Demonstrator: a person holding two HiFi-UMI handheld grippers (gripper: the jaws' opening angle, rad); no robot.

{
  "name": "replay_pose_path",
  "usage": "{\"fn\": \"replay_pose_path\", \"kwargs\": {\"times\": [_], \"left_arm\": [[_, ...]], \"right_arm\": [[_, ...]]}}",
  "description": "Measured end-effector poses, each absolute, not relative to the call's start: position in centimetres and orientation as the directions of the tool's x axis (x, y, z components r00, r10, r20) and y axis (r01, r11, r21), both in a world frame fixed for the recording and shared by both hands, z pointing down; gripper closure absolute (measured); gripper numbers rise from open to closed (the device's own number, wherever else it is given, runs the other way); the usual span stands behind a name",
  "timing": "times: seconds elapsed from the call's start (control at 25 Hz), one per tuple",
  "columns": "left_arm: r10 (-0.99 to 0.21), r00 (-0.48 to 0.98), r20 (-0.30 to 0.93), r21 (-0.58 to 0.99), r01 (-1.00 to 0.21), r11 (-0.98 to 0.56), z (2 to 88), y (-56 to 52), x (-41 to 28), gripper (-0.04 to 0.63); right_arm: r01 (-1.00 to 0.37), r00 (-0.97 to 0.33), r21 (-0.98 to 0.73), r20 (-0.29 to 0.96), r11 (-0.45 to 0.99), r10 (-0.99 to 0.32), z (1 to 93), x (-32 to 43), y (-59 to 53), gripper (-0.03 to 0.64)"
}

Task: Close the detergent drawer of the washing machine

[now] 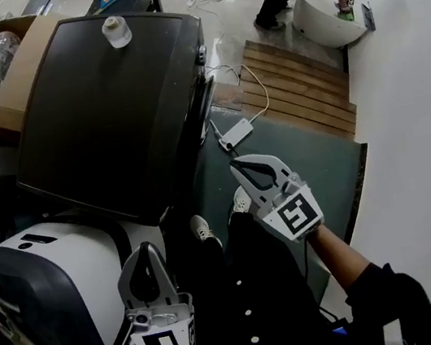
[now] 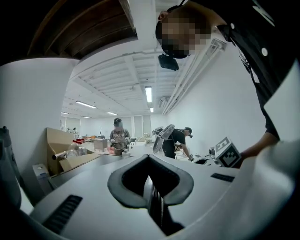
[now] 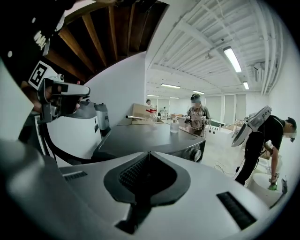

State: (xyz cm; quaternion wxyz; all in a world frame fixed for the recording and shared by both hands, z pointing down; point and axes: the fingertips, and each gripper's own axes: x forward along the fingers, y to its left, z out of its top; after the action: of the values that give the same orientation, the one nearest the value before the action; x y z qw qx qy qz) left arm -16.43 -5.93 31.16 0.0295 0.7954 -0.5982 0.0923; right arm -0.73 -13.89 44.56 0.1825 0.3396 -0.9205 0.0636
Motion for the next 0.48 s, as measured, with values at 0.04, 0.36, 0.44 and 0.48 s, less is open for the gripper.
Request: {"fn": "replay_pose_path", "kwargs": {"times": [0.04,0.36,0.44,0.48], "left_arm": [[-0.946,0.272,0.173,-0.063,-0.956,-0.287,30.9,-6.1,-16.3,0.589],[-0.947,0.295,0.123,-0.077,-0.949,-0.306,29.9,-6.5,-15.9,0.589],[-0.948,0.298,0.112,-0.078,-0.949,-0.307,29.5,-6.7,-15.8,0.589],[-0.948,0.298,0.113,-0.077,-0.948,-0.307,29.5,-6.8,-15.8,0.589]], "right_arm": [[-0.651,-0.705,0.011,0.360,0.759,-0.611,43.7,-0.4,-13.8,0.584],[-0.751,-0.645,-0.029,0.242,0.659,-0.725,37.5,3.5,-13.7,0.584],[-0.787,-0.615,-0.097,0.206,0.609,-0.761,35.8,4.9,-13.9,0.584],[-0.798,-0.602,-0.125,0.191,0.589,-0.775,35.0,5.6,-14.0,0.584]]}}
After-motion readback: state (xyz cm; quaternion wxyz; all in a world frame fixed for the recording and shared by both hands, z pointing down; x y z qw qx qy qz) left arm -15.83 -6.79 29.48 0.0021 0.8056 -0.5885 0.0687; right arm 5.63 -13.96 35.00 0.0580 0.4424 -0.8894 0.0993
